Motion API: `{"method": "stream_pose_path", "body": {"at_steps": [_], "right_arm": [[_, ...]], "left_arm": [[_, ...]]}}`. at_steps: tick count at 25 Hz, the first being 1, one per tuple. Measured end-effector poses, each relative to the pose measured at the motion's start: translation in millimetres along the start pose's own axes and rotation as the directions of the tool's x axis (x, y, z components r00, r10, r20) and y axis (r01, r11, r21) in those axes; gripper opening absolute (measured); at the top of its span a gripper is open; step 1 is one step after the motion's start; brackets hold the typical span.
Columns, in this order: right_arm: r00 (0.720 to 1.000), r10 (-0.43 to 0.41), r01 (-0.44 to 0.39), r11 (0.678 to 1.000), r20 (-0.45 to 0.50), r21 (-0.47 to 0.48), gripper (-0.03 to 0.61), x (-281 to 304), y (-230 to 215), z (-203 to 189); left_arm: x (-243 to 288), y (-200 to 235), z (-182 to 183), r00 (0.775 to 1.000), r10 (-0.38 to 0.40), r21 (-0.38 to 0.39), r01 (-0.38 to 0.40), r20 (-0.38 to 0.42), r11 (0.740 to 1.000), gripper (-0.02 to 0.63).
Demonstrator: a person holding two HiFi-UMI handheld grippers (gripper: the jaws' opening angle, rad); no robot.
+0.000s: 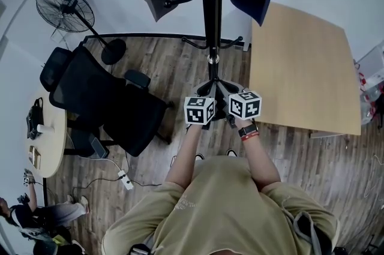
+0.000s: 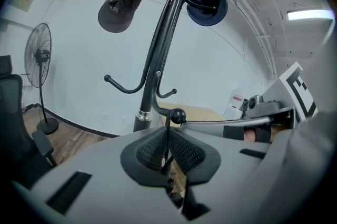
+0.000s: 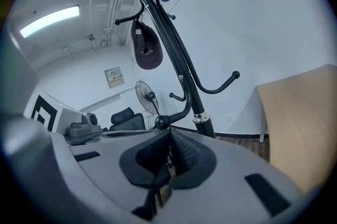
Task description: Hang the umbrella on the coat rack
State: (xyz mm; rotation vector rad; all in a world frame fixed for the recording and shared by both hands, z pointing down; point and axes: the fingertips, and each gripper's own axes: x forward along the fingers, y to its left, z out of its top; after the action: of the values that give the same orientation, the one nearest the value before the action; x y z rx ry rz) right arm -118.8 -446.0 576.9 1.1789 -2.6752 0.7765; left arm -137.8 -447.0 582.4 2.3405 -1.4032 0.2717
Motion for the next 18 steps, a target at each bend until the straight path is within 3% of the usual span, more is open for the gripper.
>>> {"method": "stream_pose_path", "body": {"at_steps": [11,18], "right_arm": [[1.0,-0.02,0.02,1.0,-0.012,0.01,0.015,-9,0,-13],[0.997,-0.071,0.072,0.997,0.043,-0.02,0.015,-26,-6,1]], "left_arm": [[-12,0,-6,1.0,0.021,0.006,-0.021,0.0,1.0,0.025],[-27,4,9,0.997,0.031,-0.007,-0.031,0.068,0.999,0.025]]}}
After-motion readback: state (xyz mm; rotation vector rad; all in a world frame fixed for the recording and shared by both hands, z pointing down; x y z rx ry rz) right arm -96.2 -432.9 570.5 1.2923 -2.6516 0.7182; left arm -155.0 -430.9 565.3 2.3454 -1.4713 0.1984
